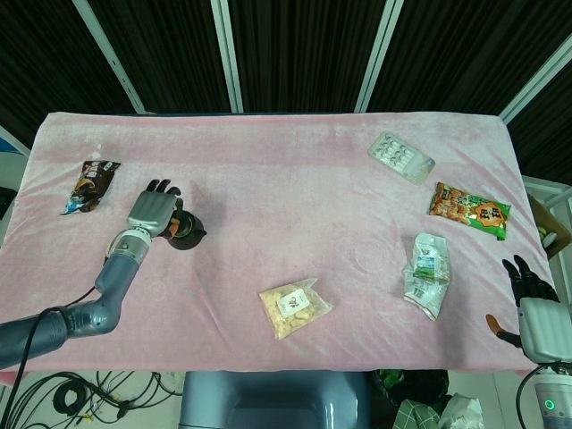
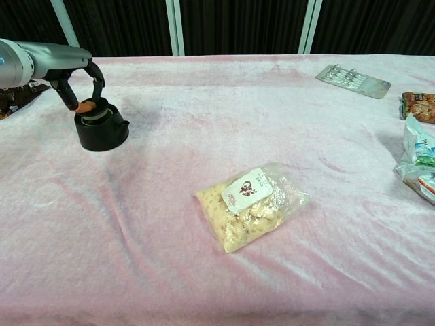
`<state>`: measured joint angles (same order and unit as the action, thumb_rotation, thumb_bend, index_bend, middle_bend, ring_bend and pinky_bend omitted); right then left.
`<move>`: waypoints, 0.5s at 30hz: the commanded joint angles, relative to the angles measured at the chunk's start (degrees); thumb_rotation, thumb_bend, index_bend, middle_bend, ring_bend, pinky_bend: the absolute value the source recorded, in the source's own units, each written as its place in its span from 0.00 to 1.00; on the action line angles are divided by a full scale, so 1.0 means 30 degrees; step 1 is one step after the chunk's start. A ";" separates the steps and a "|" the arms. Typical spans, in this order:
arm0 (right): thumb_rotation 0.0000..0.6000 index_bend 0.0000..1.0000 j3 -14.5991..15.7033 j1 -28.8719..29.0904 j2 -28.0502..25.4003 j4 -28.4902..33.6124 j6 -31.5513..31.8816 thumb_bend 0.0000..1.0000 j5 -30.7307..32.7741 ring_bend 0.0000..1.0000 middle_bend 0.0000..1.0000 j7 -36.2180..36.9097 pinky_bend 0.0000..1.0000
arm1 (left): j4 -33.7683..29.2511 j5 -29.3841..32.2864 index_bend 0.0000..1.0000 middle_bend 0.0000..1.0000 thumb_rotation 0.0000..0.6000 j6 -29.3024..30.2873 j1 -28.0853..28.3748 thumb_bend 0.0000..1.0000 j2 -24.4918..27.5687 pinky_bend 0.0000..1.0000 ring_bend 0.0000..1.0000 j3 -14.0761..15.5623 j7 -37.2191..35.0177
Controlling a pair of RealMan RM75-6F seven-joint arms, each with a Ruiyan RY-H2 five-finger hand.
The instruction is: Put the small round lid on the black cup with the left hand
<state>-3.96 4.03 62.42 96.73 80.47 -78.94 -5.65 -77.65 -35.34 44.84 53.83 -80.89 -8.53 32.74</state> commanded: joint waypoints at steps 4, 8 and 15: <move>1.00 0.00 0.0000 0.0005 -0.0003 0.0028 -0.0013 0.17 0.0027 0.14 0.02 -0.0060 0.19 | 0.0262 -0.0347 0.60 0.20 1.00 -0.0042 -0.0016 0.52 -0.0255 0.04 0.00 -0.0008 -0.0551; 1.00 0.00 -0.0018 0.0002 -0.0023 0.0054 -0.0025 0.17 0.0084 0.14 0.02 -0.0048 0.19 | 0.0580 -0.0456 0.60 0.20 1.00 -0.0172 -0.0029 0.52 -0.0465 0.04 0.00 0.0144 -0.0782; 1.00 0.00 -0.0013 0.0024 -0.0019 0.0044 -0.0035 0.17 0.0046 0.14 0.03 -0.0073 0.19 | 0.0723 -0.0126 0.60 0.20 1.00 -0.0359 0.0080 0.52 -0.0601 0.03 0.00 0.0296 -0.0811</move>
<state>-4.00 4.10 62.36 96.86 80.36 -78.79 -5.87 -75.51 -35.84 43.84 54.00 -82.65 -7.70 30.30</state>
